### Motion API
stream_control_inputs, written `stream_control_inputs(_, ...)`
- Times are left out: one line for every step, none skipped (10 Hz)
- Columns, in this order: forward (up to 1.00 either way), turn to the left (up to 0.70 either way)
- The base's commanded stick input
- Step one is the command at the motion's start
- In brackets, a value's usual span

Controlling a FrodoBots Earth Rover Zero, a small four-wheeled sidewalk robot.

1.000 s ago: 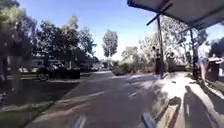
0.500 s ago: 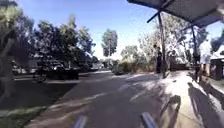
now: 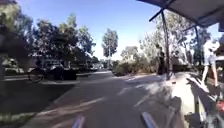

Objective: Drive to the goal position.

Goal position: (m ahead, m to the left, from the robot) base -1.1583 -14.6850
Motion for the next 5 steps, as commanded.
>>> stream_control_inputs(0.93, 0.0)
stream_control_inputs(0.79, 0.0)
stream_control_inputs(0.61, 0.0)
stream_control_inputs(0.42, 0.0)
stream_control_inputs(0.24, 0.0)
